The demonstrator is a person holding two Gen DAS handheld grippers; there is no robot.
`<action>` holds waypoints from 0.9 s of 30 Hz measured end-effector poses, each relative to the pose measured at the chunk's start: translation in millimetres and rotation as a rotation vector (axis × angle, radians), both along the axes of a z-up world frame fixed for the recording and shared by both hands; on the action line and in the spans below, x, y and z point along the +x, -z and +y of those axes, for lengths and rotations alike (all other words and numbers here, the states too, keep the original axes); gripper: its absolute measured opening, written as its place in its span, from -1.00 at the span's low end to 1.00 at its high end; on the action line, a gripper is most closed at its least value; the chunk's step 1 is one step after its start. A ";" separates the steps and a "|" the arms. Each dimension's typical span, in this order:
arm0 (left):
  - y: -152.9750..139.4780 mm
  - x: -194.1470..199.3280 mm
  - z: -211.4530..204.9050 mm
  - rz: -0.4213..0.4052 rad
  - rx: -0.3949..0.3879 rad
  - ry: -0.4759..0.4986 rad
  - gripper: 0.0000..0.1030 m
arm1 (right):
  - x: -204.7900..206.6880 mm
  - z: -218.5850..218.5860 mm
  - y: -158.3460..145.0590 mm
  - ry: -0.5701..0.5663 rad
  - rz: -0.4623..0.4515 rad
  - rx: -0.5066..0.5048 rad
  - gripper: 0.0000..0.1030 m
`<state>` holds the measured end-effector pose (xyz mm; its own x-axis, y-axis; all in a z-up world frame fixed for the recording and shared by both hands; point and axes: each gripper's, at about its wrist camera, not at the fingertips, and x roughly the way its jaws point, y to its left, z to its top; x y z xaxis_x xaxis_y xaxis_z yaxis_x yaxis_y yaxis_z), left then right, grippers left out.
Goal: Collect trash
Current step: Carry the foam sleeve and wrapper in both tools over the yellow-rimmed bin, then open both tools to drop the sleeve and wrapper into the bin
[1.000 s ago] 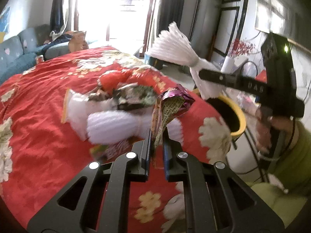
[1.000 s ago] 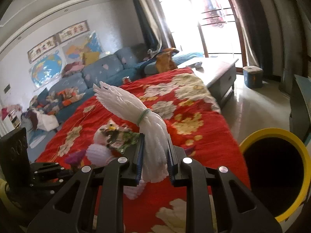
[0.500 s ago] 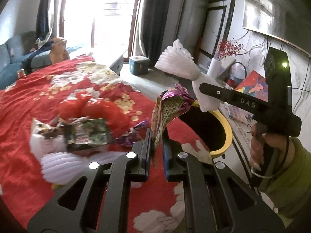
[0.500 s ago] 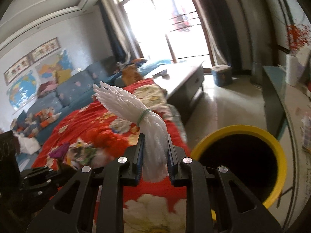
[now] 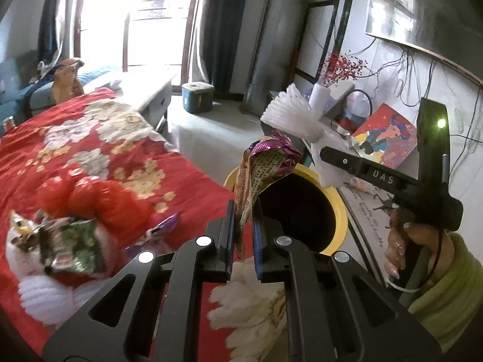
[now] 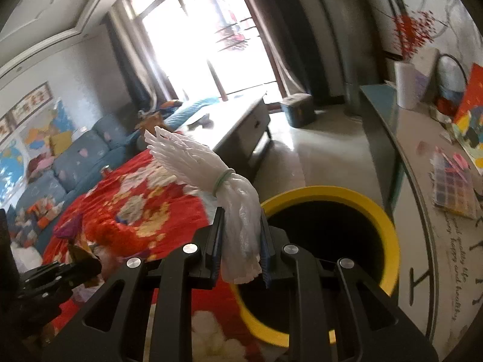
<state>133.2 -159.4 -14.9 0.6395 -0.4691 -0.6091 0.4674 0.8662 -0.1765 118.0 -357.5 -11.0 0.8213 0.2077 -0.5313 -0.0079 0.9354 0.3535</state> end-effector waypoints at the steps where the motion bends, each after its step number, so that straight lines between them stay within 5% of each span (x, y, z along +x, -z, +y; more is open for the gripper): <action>1: 0.9 2.3 -2.8 0.004 0.001 0.005 -0.88 | -0.1 -5.4 2.8 0.010 0.006 0.004 -0.61; 23: 34.5 52.4 -86.6 0.090 0.036 0.098 -0.88 | 12.2 -76.6 57.3 0.151 0.154 0.106 -0.56; 27: 46.4 62.4 -91.9 0.122 0.041 0.104 -0.88 | 14.5 -77.6 63.2 0.148 0.171 0.118 -0.43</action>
<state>195.7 -251.3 -61.3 0.5084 -0.5024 -0.6994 0.5325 0.8217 -0.2033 132.6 -435.2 -74.2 0.7479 0.1608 -0.6440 0.1953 0.8740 0.4450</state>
